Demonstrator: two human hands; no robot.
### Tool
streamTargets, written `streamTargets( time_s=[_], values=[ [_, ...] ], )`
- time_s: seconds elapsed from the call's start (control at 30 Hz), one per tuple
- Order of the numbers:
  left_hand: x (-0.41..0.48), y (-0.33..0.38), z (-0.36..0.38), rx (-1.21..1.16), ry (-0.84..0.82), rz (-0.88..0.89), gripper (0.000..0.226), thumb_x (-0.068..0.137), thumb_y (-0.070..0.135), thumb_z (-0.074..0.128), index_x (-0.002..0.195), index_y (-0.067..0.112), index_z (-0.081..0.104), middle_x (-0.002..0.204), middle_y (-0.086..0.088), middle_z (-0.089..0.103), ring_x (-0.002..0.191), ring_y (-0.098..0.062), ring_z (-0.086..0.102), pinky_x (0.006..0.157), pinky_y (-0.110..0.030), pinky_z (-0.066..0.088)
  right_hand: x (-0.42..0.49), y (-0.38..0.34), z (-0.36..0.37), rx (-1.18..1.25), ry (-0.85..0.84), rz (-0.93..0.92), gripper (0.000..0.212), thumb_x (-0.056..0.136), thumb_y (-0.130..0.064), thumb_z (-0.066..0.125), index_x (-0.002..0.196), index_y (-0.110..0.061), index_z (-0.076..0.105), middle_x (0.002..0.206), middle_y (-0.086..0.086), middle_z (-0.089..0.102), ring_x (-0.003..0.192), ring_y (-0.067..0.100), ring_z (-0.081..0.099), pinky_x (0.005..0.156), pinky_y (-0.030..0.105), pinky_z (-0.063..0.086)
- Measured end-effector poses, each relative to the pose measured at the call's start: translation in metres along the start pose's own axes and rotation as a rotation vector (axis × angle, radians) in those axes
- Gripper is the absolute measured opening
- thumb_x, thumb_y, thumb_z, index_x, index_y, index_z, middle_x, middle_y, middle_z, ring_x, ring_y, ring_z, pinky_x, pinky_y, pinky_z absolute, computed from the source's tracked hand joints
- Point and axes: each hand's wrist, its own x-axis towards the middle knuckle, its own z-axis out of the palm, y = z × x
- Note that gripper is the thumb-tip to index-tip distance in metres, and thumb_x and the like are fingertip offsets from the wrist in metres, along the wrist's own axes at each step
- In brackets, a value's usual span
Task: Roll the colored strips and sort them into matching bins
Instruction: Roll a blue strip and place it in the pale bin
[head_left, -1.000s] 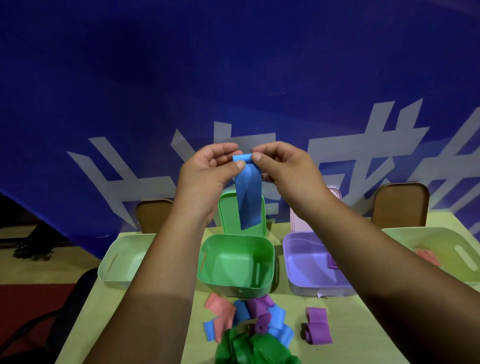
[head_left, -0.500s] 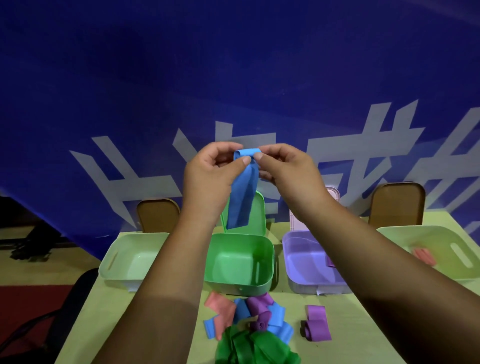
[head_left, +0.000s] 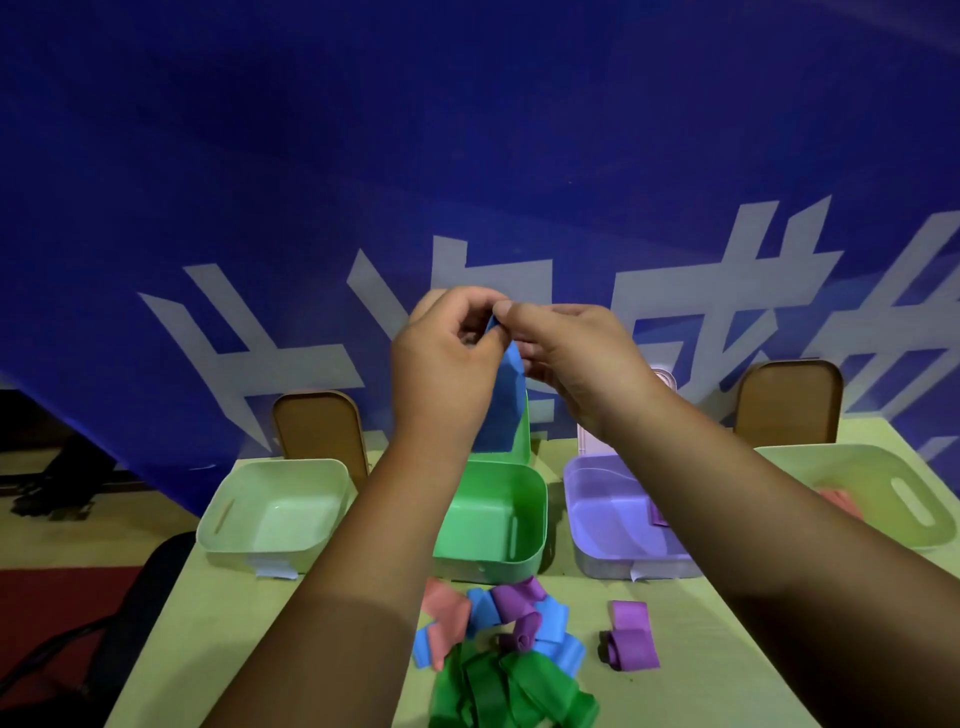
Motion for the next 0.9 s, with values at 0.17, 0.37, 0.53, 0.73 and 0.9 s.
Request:
streamTargets(
  time_s=[0.17, 0.37, 0.53, 0.73, 0.9],
  values=[
    [-0.006, -0.002, 0.000, 0.067, -0.022, 0.035, 0.016, 0.096, 0.012, 0.079, 0.108, 0.023, 0.076, 0.100, 0.010, 0.073, 0.096, -0.009, 0.071, 0.081, -0.029, 0.062, -0.002, 0.004, -0.001, -0.053, 0.050, 0.008, 0.039, 0.079, -0.048, 0.086, 0.094, -0.011, 0.084, 0.098, 0.017, 0.081, 0.102, 0.036, 0.078, 0.097, 0.054, 0.063],
    [-0.011, 0.001, 0.001, 0.086, -0.028, 0.034, 0.017, 0.095, 0.010, 0.078, 0.104, 0.024, 0.073, 0.093, 0.011, 0.074, 0.089, -0.005, 0.071, 0.073, -0.016, 0.057, -0.008, 0.003, -0.001, -0.038, 0.026, 0.021, 0.026, 0.091, -0.034, 0.083, 0.094, -0.009, 0.083, 0.098, 0.016, 0.082, 0.103, 0.029, 0.079, 0.099, 0.053, 0.063],
    [-0.009, -0.003, 0.005, 0.096, -0.001, -0.011, 0.013, 0.096, 0.010, 0.075, 0.102, 0.022, 0.075, 0.089, 0.011, 0.075, 0.086, -0.005, 0.072, 0.071, -0.015, 0.055, -0.007, 0.007, 0.002, -0.034, 0.017, 0.030, 0.020, 0.092, -0.031, 0.082, 0.097, -0.012, 0.084, 0.097, 0.012, 0.083, 0.110, 0.035, 0.076, 0.104, 0.056, 0.059],
    [0.000, -0.005, 0.004, -0.040, 0.029, -0.186, 0.013, 0.093, 0.016, 0.083, 0.102, 0.024, 0.079, 0.091, 0.012, 0.079, 0.088, 0.000, 0.075, 0.078, -0.022, 0.061, -0.002, 0.006, 0.004, 0.073, 0.043, 0.066, 0.027, 0.092, -0.032, 0.076, 0.103, -0.009, 0.083, 0.095, 0.009, 0.082, 0.091, 0.021, 0.077, 0.098, 0.044, 0.061],
    [0.006, -0.002, -0.003, -0.302, -0.022, -0.289, 0.019, 0.094, 0.004, 0.081, 0.109, 0.015, 0.079, 0.100, 0.003, 0.083, 0.096, -0.010, 0.080, 0.088, -0.031, 0.064, -0.002, 0.004, 0.002, 0.145, 0.056, 0.078, 0.028, 0.104, -0.029, 0.067, 0.117, -0.005, 0.076, 0.102, 0.013, 0.082, 0.093, 0.024, 0.079, 0.094, 0.043, 0.062]
  ],
)
